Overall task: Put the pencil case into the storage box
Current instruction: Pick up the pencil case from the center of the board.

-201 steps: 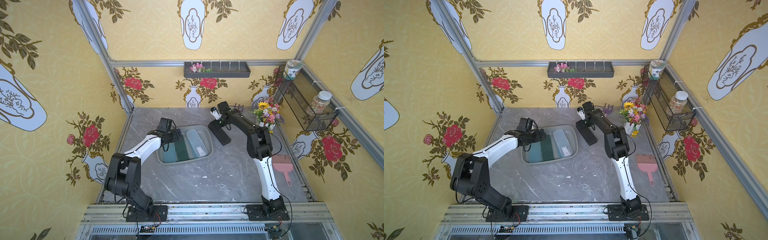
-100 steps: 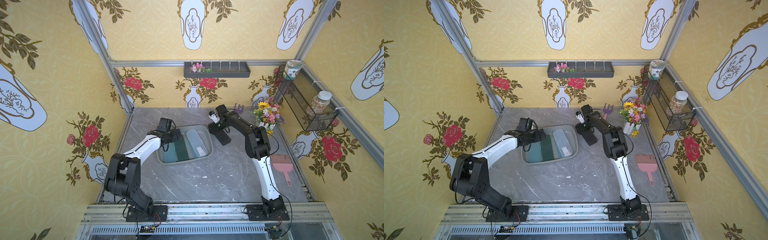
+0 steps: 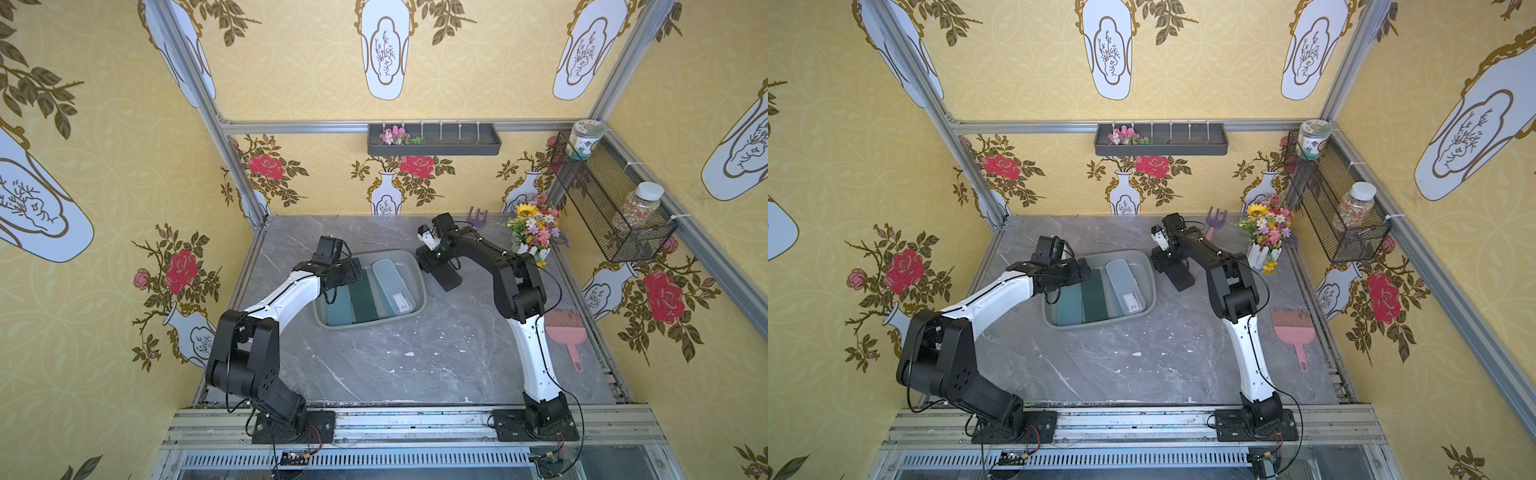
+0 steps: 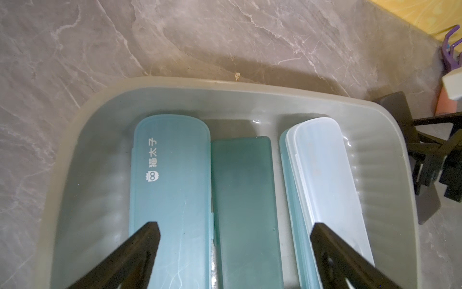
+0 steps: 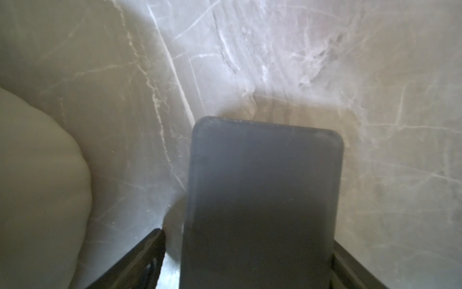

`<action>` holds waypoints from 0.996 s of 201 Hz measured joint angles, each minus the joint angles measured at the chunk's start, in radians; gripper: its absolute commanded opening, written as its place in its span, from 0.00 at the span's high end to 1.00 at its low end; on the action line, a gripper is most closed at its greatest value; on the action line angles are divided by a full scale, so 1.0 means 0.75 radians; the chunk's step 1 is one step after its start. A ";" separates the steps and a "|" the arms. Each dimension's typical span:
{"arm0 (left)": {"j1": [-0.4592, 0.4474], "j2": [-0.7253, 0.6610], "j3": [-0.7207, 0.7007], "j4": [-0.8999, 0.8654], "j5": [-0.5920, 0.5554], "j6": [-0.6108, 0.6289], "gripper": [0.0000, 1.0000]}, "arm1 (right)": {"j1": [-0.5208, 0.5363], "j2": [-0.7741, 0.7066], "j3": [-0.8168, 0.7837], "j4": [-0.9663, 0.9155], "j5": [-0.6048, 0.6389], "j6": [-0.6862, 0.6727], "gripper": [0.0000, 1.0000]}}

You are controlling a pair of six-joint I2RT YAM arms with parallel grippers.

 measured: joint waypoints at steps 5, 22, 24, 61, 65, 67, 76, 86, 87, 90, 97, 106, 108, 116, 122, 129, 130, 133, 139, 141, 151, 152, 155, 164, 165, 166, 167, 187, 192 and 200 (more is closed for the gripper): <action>0.000 0.000 -0.001 -0.001 -0.001 0.000 0.00 | -0.001 -0.008 -0.014 0.006 0.000 0.000 0.07; 0.000 0.000 -0.003 -0.004 -0.004 0.001 0.00 | -0.005 -0.038 -0.055 -0.011 0.009 0.000 0.08; 0.000 0.000 -0.003 -0.004 -0.004 0.001 0.00 | -0.006 -0.039 -0.058 -0.012 0.009 0.000 0.08; 0.000 0.000 -0.005 -0.004 -0.004 0.001 0.00 | -0.015 -0.037 -0.054 -0.012 0.005 -0.005 0.14; 0.000 -0.001 -0.005 -0.005 -0.004 0.001 0.00 | -0.016 -0.034 -0.050 -0.013 0.005 -0.005 0.15; 0.000 -0.001 -0.005 -0.005 -0.004 0.001 0.00 | -0.017 -0.033 -0.048 -0.013 0.004 -0.005 0.14; 0.000 -0.003 -0.006 -0.005 -0.004 0.001 0.00 | -0.019 -0.026 -0.038 -0.013 0.003 -0.005 0.16; 0.000 -0.006 -0.006 -0.005 -0.005 0.001 0.00 | -0.021 -0.020 -0.028 -0.012 0.001 -0.005 0.19; 0.000 -0.006 -0.006 -0.005 -0.005 0.001 0.00 | -0.021 -0.019 -0.027 -0.011 0.000 -0.005 0.19; 0.000 -0.007 -0.006 -0.005 -0.005 0.001 0.00 | -0.022 -0.018 -0.025 -0.011 -0.001 -0.005 0.19; 0.000 -0.007 -0.006 -0.005 -0.007 0.001 0.00 | -0.023 -0.015 -0.023 -0.007 -0.001 -0.005 0.20; 0.000 -0.007 -0.006 -0.006 -0.008 0.001 0.00 | -0.024 -0.015 -0.023 -0.003 -0.002 -0.005 0.20; 0.000 -0.007 -0.006 -0.007 -0.008 0.001 0.00 | -0.025 -0.015 -0.023 -0.002 -0.002 -0.005 0.20; 0.000 -0.007 -0.006 -0.010 -0.009 0.003 0.00 | -0.026 -0.015 -0.024 -0.001 -0.003 -0.005 0.21; 0.000 -0.007 -0.006 -0.012 -0.009 0.003 0.00 | -0.026 -0.015 -0.026 0.003 -0.003 -0.005 0.22; 0.000 -0.007 -0.006 -0.014 -0.009 0.004 0.00 | -0.027 -0.016 -0.034 0.012 -0.004 -0.004 0.23; 0.000 -0.007 -0.006 -0.014 -0.009 0.004 0.00 | -0.027 -0.017 -0.035 0.014 -0.005 -0.004 0.23; 0.000 -0.007 -0.006 -0.015 -0.009 0.004 0.00 | -0.028 -0.019 -0.038 0.019 -0.005 -0.004 0.23; 0.000 -0.007 -0.006 -0.015 -0.009 0.004 0.00 | -0.030 -0.021 -0.045 0.027 -0.007 -0.004 0.24; 0.000 -0.007 -0.006 -0.014 -0.009 0.004 0.00 | -0.030 -0.022 -0.047 0.031 -0.008 -0.004 0.24; 0.000 -0.007 -0.005 -0.015 -0.009 0.004 0.00 | -0.032 -0.024 -0.052 0.038 -0.010 -0.004 0.24; 0.000 -0.007 -0.005 -0.014 -0.009 0.004 0.00 | -0.033 -0.024 -0.052 0.039 -0.011 -0.004 0.24; 0.000 -0.007 -0.004 -0.014 -0.009 0.004 0.00 | -0.033 -0.024 -0.052 0.040 -0.010 -0.004 0.24; 0.000 -0.007 -0.004 -0.015 -0.009 0.004 0.00 | -0.034 -0.024 -0.052 0.042 -0.011 -0.004 0.25; 0.000 -0.007 -0.004 -0.015 -0.009 0.004 0.00 | -0.034 -0.024 -0.052 0.042 -0.011 -0.004 0.25; 0.000 -0.007 -0.004 -0.015 -0.009 0.004 0.00 | -0.034 -0.024 -0.052 0.042 -0.011 -0.004 0.25; 0.000 -0.007 -0.004 -0.015 -0.009 0.004 0.00 | -0.035 -0.024 -0.052 0.042 -0.011 -0.004 0.25; 0.000 -0.007 -0.004 -0.015 -0.009 0.004 0.00 | -0.035 -0.028 -0.056 0.047 -0.009 0.001 0.27; 0.000 -0.007 -0.004 -0.015 -0.009 0.004 0.00 | -0.035 -0.030 -0.059 0.049 -0.009 0.004 0.28; 0.000 -0.007 -0.004 -0.015 -0.009 0.004 0.00 | -0.036 -0.033 -0.063 0.053 -0.007 0.006 0.28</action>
